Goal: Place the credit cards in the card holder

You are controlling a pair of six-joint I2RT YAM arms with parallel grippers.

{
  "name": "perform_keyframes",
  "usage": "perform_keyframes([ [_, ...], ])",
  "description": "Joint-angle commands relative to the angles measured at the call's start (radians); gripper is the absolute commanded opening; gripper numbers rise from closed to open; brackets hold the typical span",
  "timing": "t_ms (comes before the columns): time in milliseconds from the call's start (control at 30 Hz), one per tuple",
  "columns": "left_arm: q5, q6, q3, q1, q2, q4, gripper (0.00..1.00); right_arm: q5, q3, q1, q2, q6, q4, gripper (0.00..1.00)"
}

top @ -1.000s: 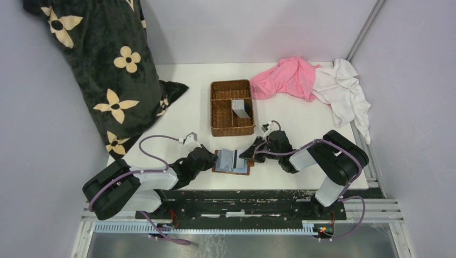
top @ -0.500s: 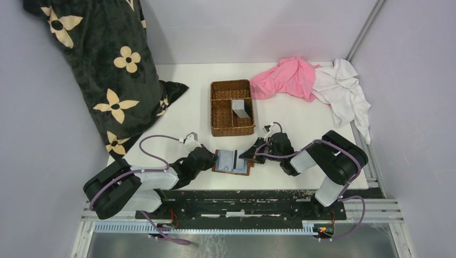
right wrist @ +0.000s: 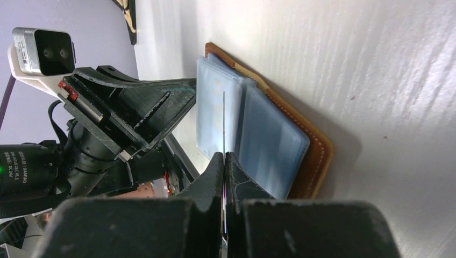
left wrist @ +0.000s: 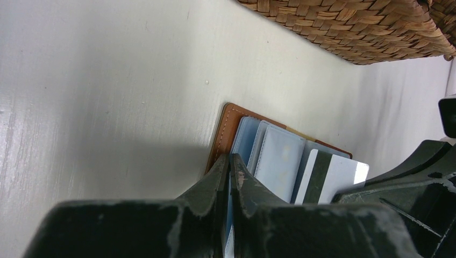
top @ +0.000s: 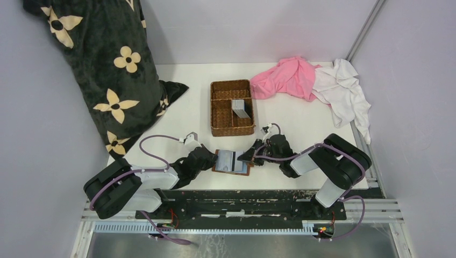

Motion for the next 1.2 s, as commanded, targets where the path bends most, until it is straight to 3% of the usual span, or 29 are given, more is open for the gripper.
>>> perform_keyframes([
  [0,-0.004,-0.014,-0.043,-0.008,0.051,-0.195,0.11,0.030,0.006,0.021,-0.041,-0.002,0.016,0.01],
  [300,-0.004,-0.020,-0.046,-0.019,0.055,-0.194,0.11,0.075,-0.006,0.039,-0.042,-0.007,0.010,0.01],
  [600,0.000,-0.030,-0.050,-0.025,0.077,-0.177,0.11,0.110,-0.004,0.041,-0.154,-0.050,-0.131,0.01],
  [1167,-0.002,-0.034,-0.056,-0.031,0.074,-0.178,0.10,0.107,-0.011,0.041,-0.039,-0.021,-0.015,0.01],
])
